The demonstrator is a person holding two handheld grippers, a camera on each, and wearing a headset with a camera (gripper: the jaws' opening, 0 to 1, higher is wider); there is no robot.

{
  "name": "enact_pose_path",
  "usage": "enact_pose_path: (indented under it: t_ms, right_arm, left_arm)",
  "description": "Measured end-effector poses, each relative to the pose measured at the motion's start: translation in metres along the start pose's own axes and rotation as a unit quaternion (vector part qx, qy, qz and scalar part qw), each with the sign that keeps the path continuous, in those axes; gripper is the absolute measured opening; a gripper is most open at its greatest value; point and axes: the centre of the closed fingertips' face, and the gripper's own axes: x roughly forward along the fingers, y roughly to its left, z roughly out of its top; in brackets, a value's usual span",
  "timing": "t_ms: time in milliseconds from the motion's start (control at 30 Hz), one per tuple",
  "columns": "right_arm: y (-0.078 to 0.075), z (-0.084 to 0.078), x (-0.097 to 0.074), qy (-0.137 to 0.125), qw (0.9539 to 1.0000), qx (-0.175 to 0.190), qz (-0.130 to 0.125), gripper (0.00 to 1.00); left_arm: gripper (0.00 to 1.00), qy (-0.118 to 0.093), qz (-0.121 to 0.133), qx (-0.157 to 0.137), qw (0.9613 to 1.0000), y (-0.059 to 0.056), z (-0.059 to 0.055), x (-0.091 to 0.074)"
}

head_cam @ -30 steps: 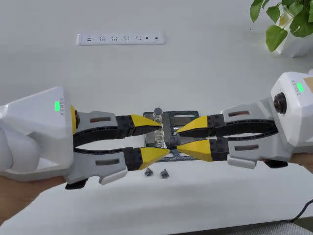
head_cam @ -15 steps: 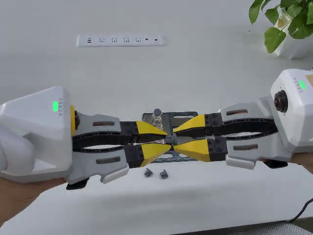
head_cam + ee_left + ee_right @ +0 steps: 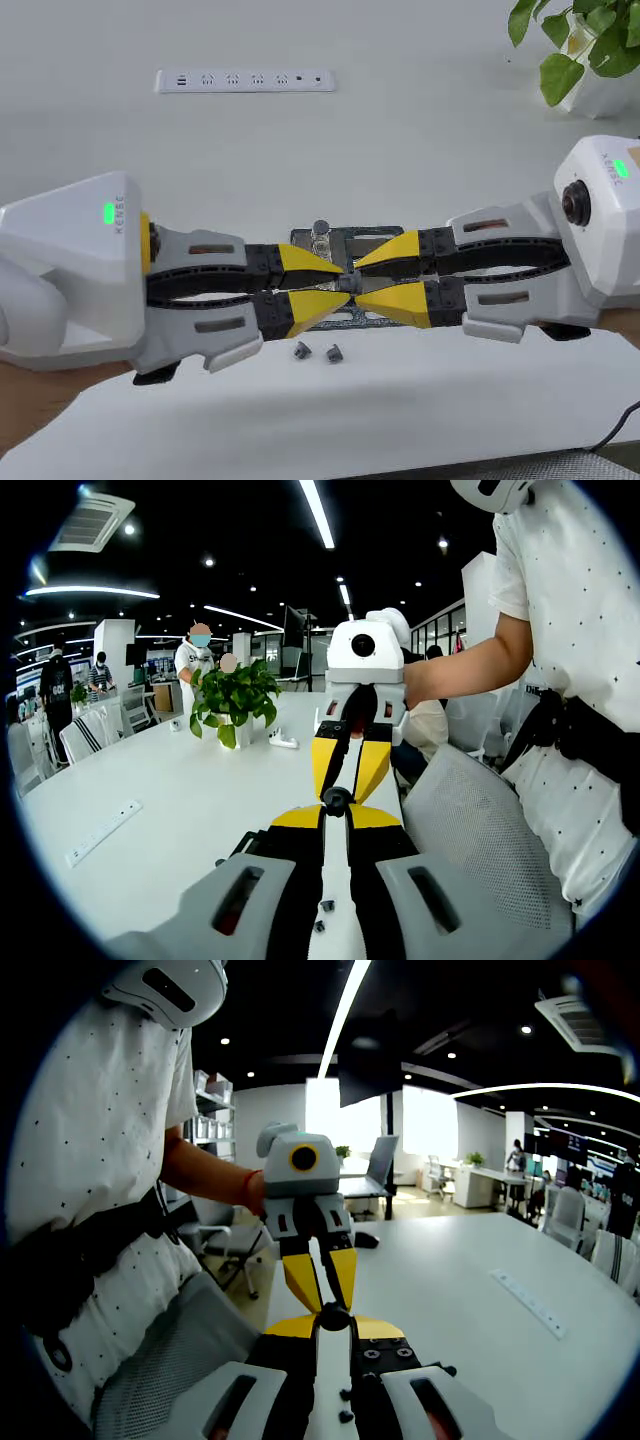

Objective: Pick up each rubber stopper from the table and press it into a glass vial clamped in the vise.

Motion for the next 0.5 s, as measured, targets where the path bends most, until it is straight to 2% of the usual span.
enact_pose_path:
  t_ms: [500]
  right_arm:
    - [0.004, 0.012, -0.002, -0.011, 0.9999, 0.0, 0.013, 0.07]
  left_arm:
    - [0.04, -0.03, -0.018, -0.043, 0.9985, -0.001, 0.009, -0.007]
